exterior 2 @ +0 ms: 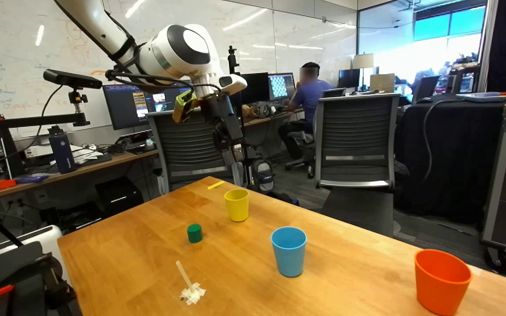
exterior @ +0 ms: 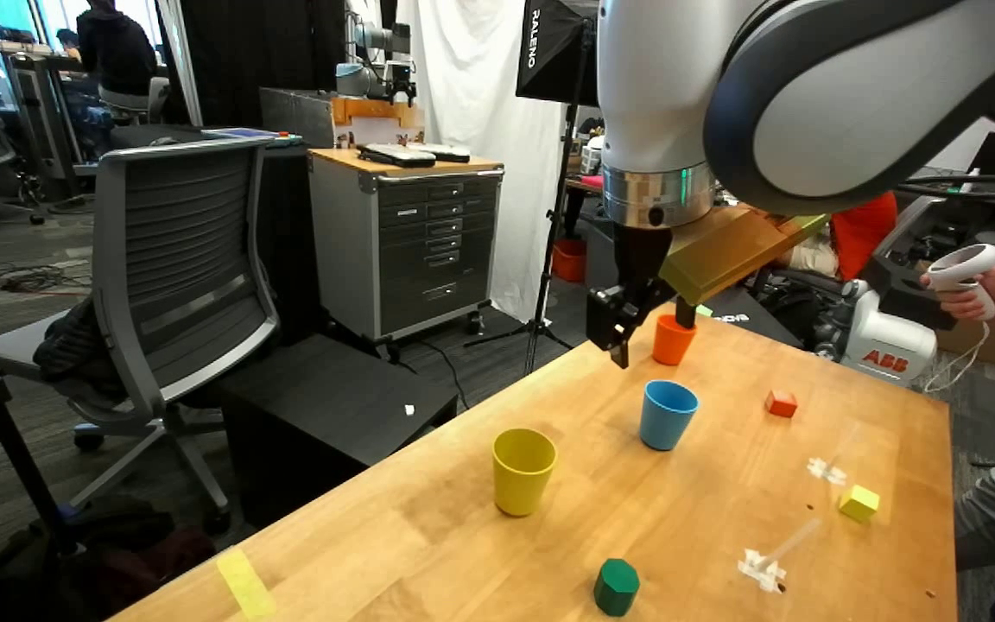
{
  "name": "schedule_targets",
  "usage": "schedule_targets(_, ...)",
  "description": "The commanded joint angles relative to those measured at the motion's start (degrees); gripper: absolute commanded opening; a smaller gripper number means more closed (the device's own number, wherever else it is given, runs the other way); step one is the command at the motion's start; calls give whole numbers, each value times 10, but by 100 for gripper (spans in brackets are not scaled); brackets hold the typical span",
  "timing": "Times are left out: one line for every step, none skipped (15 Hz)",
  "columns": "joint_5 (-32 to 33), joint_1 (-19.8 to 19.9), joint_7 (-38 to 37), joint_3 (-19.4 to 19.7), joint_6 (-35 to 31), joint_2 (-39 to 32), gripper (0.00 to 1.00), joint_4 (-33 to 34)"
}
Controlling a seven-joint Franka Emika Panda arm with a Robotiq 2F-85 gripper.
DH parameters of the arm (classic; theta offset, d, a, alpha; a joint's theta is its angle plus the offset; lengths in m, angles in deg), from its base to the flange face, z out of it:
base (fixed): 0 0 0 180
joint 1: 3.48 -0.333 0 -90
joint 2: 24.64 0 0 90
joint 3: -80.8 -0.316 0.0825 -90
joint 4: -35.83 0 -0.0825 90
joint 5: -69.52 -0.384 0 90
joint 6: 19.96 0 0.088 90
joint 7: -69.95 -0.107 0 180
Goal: Put the yellow cup in the blue cup then pick the orange cup and put it in the yellow cup
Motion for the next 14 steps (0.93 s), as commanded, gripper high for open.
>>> schedule_targets(14, -18, -10, 10, 19, -27, 100, 39)
schedule_targets(8, -17, -3, 8, 20, -29, 100, 42)
schedule_targets(6, -18, 3, 7, 20, -33, 100, 46)
schedule_targets(4, -19, 7, 6, 16, -36, 100, 47)
schedule_targets(4, -21, 16, 4, 14, -38, 100, 48)
schedule_targets(7, -27, 12, 4, 14, -39, 100, 48)
schedule_targets(2, -27, 14, 4, 16, -41, 100, 51)
schedule_targets(4, -29, 15, 5, 16, -43, 100, 52)
schedule_targets(7, -34, 12, 6, 19, -46, 100, 55)
schedule_targets(-3, -28, 11, 7, 17, -30, 100, 39)
schedule_targets(0, -30, 5, 8, 13, -12, 100, 16)
schedule_targets(-2, -29, -1, 8, 9, 14, 100, -17)
schedule_targets(-2, -28, 6, 6, 3, -29, 100, 24)
schedule_targets(-2, -27, 6, 5, 4, -22, 100, 16)
